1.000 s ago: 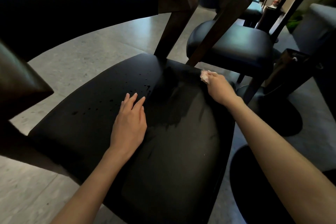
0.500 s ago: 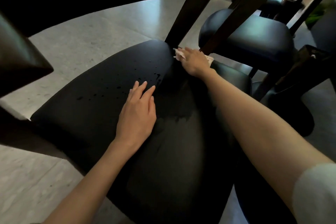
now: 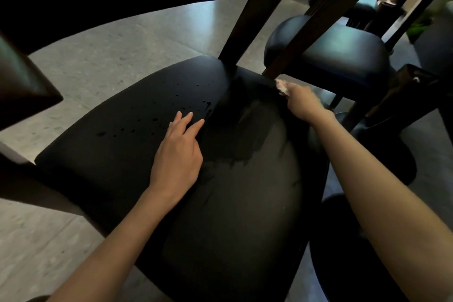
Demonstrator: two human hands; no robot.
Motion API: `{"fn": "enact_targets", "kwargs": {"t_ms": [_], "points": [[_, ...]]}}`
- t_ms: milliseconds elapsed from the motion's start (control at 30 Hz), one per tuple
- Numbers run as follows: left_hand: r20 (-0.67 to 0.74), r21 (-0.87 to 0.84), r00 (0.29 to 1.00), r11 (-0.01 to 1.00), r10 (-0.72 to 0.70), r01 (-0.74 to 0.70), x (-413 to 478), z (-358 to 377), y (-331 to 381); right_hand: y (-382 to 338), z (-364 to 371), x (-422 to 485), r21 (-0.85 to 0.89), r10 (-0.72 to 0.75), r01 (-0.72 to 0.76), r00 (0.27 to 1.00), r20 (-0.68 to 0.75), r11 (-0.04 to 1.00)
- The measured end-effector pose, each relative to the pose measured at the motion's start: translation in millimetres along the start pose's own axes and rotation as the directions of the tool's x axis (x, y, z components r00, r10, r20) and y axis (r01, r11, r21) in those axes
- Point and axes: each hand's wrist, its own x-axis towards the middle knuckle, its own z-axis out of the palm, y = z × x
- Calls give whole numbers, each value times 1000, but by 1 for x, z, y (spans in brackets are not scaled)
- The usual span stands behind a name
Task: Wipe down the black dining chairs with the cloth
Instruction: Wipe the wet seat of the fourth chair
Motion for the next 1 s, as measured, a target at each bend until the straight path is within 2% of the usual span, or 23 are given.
{"fn": "enact_targets", "kwargs": {"t_ms": [100,167,267,367,467,567,767,1000], "points": [[4,11,1000,1000,-8,8,-1,0,1,8,-5,-14,-35,107,-106,994,10,994],[12,14,1000,1000,-14,14,-1,0,1,2,-8,-17,-36,103,-104,994,-28,994],[1,20,1000,1000,-8,8,0,2,1,-24,-9,-8,58,-33,43,987,-158,997],[-11,7,1000,1000,0,0,1,3,0,-61,-8,18,164,-157,169,984,-86,972],[-25,-31,1000,1000,5,-6,3,3,-1,-78,2,47,281,-117,99,992,48,955],[-33,-42,999,999,-9,7,4,4,-2,-79,10,59,199,-73,52,992,99,979],[-27,-16,999,1000,-20,20,6,4,0,-65,10,59,132,-8,2,999,43,991],[-26,2,1000,1000,-13,13,5,4,1,-8,6,31,105,85,-82,996,-21,991]]}}
